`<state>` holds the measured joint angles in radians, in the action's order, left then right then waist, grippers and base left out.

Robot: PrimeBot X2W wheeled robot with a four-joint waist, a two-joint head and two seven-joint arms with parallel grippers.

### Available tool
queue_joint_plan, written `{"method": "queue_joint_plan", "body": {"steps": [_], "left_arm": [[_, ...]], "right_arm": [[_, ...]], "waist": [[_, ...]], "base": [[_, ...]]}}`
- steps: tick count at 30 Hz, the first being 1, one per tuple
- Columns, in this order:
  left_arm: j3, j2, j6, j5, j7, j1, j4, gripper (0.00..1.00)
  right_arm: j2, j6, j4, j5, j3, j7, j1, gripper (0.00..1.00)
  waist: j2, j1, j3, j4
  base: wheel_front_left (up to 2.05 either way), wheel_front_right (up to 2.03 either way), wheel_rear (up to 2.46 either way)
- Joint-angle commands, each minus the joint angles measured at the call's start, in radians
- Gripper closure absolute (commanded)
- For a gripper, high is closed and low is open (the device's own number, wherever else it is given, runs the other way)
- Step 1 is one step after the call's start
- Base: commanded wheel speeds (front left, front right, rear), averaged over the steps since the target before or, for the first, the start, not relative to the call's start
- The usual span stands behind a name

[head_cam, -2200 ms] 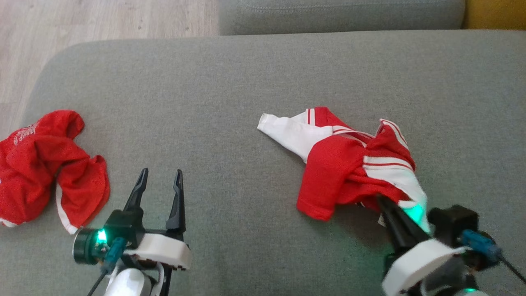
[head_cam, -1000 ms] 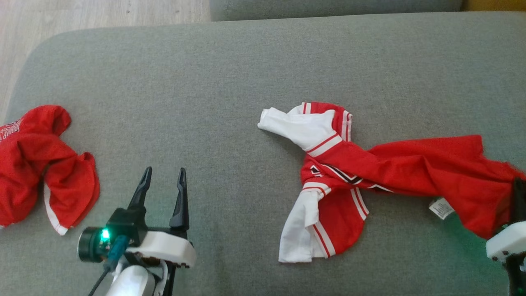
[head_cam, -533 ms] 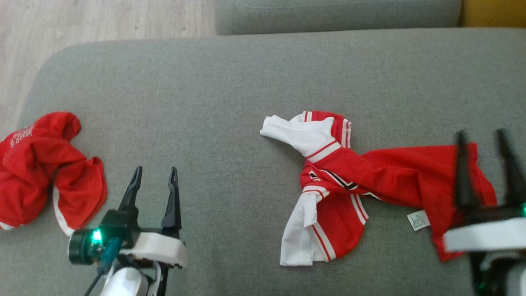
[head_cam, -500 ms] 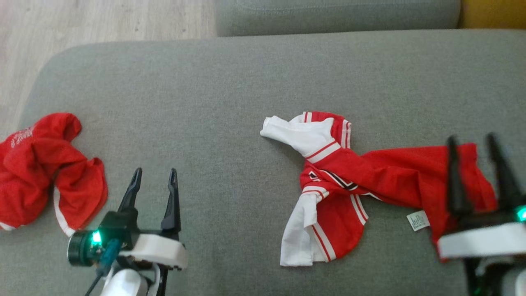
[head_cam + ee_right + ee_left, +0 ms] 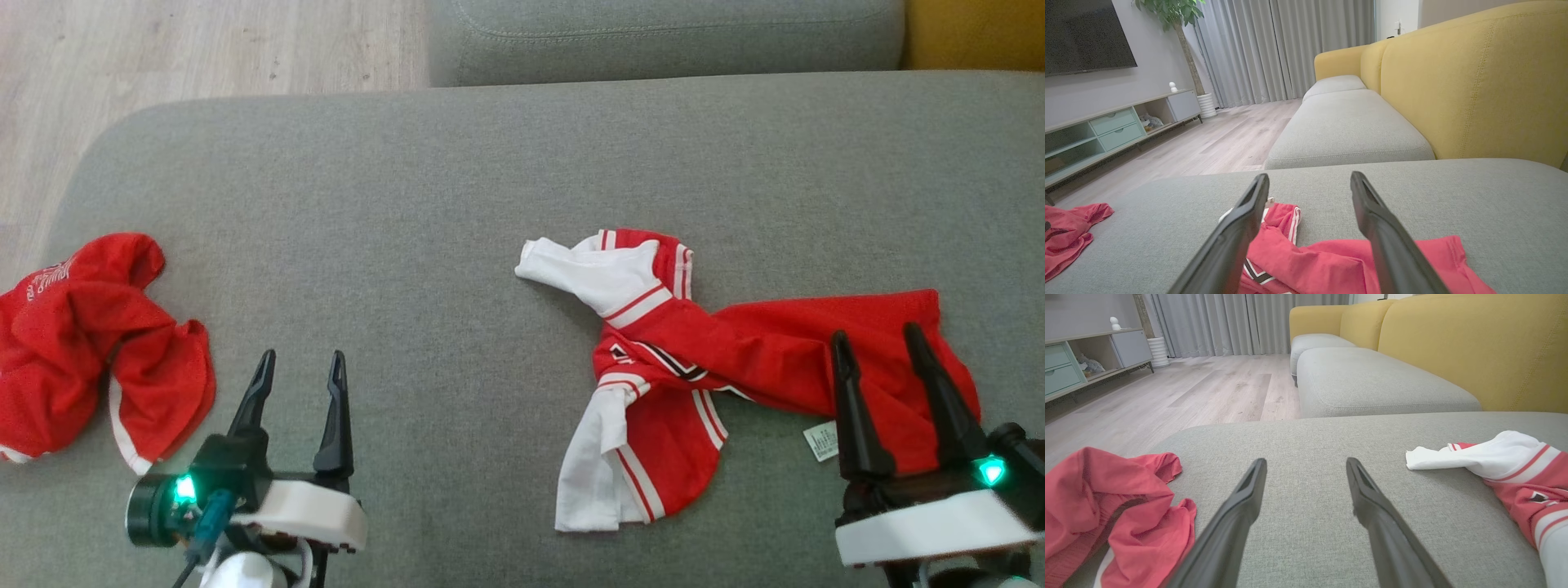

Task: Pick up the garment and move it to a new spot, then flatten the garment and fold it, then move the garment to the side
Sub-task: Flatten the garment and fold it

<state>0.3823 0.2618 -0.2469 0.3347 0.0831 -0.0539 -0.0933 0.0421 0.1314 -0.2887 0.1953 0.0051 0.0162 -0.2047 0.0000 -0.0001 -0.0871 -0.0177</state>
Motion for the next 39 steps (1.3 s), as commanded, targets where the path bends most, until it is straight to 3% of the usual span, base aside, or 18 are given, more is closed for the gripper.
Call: {"method": "queue_joint_plan", "body": {"steps": [1, 5, 12, 20, 21, 22, 27, 33, 39], "left_arm": [[-0.043, 0.020, -0.007, 0.001, 0.000, -0.021, 0.034, 0.00], [-0.039, 0.021, -0.008, 0.001, -0.001, -0.023, 0.039, 0.00], [-0.024, 0.007, -0.006, 0.002, 0.005, -0.046, 0.038, 0.00], [-0.020, 0.000, -0.004, 0.007, 0.018, -0.068, 0.019, 0.00], [-0.019, -0.001, -0.002, 0.009, 0.021, -0.073, 0.014, 0.00], [-0.018, -0.001, -0.003, 0.009, 0.021, -0.076, 0.012, 0.00], [-0.015, -0.002, -0.002, 0.011, 0.026, -0.085, 0.004, 0.00], [-0.015, -0.001, -0.002, 0.015, 0.032, -0.087, -0.005, 0.00], [-0.009, -0.004, -0.002, 0.018, 0.036, -0.095, -0.006, 0.00]], "right_arm": [[0.008, -0.001, -0.037, 0.006, 0.028, -0.009, 0.026, 0.00], [0.008, -0.001, 0.000, 0.012, 0.011, 0.032, 0.011, 0.00], [0.008, -0.001, 0.206, 0.008, -0.099, 0.196, -0.066, 0.00], [0.008, -0.001, 0.334, -0.007, -0.139, 0.242, -0.024, 0.00], [0.008, -0.001, 0.359, -0.010, -0.147, 0.254, -0.011, 0.40], [0.008, -0.001, 0.369, -0.012, -0.150, 0.260, -0.006, 1.00], [0.008, -0.001, 0.355, -0.016, -0.171, 0.253, 0.031, 1.00], [0.009, -0.001, 0.212, -0.039, -0.196, 0.238, 0.073, 1.00], [0.093, -0.001, 0.063, -0.064, -0.221, 0.305, 0.206, 1.00]], "waist": [[0.0000, 0.0001, 0.000, 0.000], [0.0000, 0.0001, -0.007, -0.001], [0.0000, 0.0001, -0.043, -0.010], [0.0000, 0.0001, -0.077, 0.002], [0.0000, 0.0001, -0.080, 0.003], [0.0000, 0.0001, -0.082, 0.004], [0.0000, 0.0001, -0.086, 0.008], [0.0000, 0.0001, -0.080, 0.011], [0.0000, 0.0001, -0.081, 0.006]], "base": [[0.00, 0.00, 0.00], [0.00, 0.00, 0.00], [0.00, 0.00, 0.00], [0.00, 0.00, 0.00], [0.00, 0.00, 0.00], [0.00, 0.00, 0.00], [0.00, 0.00, 0.00], [0.00, 0.00, 0.00], [0.00, 0.00, 0.00]]}}
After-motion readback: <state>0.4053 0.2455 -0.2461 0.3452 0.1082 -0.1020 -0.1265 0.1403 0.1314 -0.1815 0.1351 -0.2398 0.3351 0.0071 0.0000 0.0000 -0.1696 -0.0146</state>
